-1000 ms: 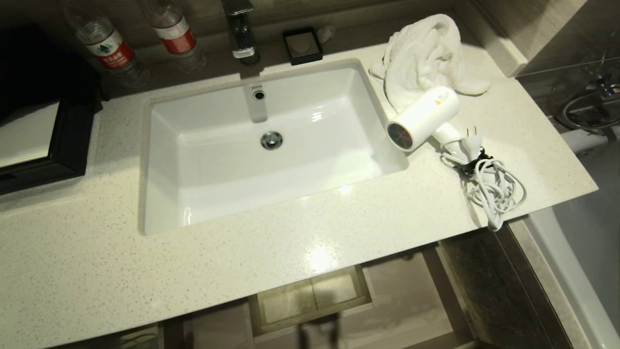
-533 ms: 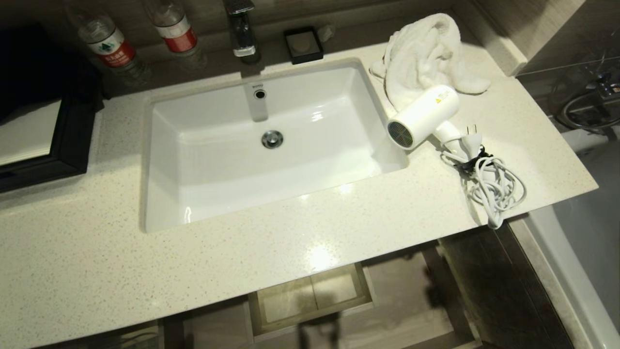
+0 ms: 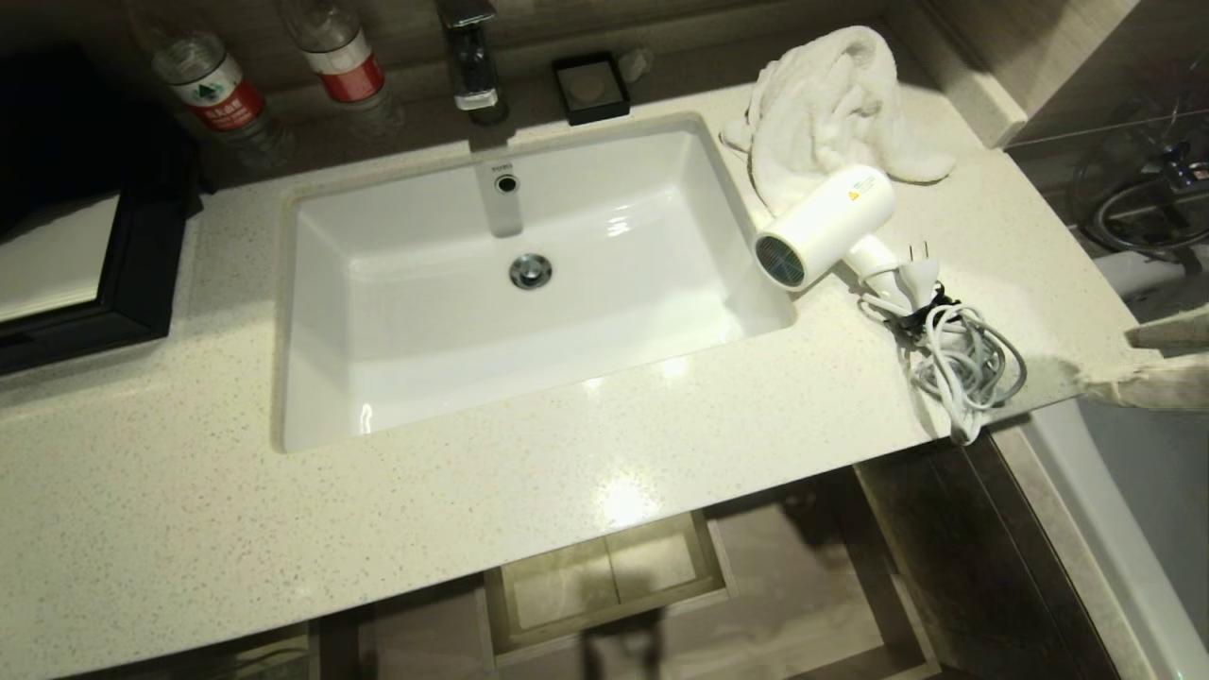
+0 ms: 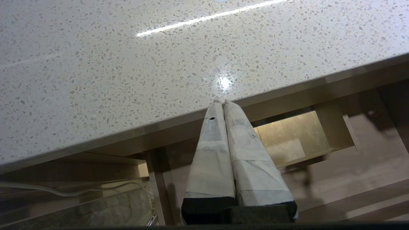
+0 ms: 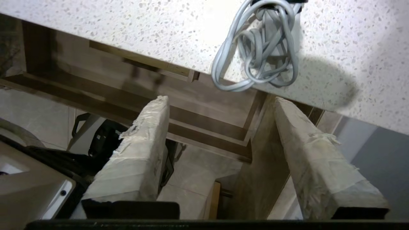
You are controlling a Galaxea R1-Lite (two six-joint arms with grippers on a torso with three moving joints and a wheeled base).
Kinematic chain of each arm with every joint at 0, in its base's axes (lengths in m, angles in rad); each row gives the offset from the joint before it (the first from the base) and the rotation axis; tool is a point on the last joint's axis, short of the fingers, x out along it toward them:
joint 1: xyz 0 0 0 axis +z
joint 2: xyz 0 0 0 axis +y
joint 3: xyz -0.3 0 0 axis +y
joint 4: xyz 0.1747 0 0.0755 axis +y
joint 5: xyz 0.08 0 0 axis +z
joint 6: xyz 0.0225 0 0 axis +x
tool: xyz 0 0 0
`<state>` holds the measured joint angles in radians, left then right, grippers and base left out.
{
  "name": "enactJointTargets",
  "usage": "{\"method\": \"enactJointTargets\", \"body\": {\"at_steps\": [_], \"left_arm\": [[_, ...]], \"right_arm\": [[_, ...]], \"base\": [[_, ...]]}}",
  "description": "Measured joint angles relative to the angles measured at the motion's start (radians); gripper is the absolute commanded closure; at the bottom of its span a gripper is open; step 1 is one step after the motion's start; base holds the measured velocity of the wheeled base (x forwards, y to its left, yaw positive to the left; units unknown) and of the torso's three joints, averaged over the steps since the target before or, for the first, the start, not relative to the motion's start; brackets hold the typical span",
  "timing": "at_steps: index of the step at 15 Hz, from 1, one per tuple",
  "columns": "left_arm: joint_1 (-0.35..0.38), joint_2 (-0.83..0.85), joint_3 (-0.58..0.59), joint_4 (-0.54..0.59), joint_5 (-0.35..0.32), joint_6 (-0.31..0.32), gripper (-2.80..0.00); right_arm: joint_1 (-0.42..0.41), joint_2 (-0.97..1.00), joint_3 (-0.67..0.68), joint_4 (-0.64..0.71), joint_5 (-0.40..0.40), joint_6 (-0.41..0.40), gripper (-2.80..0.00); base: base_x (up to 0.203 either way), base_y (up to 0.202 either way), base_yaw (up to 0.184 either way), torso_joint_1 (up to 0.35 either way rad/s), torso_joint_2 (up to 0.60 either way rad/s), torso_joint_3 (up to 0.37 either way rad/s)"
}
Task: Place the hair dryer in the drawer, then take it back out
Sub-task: Pick up the hairdryer
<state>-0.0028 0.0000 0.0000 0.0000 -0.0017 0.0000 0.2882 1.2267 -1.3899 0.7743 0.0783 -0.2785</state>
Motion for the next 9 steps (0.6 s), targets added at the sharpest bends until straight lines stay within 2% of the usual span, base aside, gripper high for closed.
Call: {"method": "enactJointTargets", "body": {"at_steps": [2, 6, 9], "left_arm": [[0.000, 0.000, 0.000, 0.000, 0.000, 0.000, 0.00], [0.000, 0.000, 0.000, 0.000, 0.000, 0.000, 0.00], [0.000, 0.000, 0.000, 0.000, 0.000, 0.000, 0.00]], "right_arm": [[-0.020, 0.073, -0.015, -0.027, 0.002, -0.038, -2.80], [-0.087, 0.191, -0.040, -0.077, 0.006, -0.196, -2.80], [-0.115, 0.259, -0.042, -0.161, 0.014, -0.204, -2.80]], "base": [[0.000, 0.000, 0.000, 0.000, 0.00, 0.000], [0.000, 0.000, 0.000, 0.000, 0.00, 0.000], [0.000, 0.000, 0.000, 0.000, 0.00, 0.000]]}}
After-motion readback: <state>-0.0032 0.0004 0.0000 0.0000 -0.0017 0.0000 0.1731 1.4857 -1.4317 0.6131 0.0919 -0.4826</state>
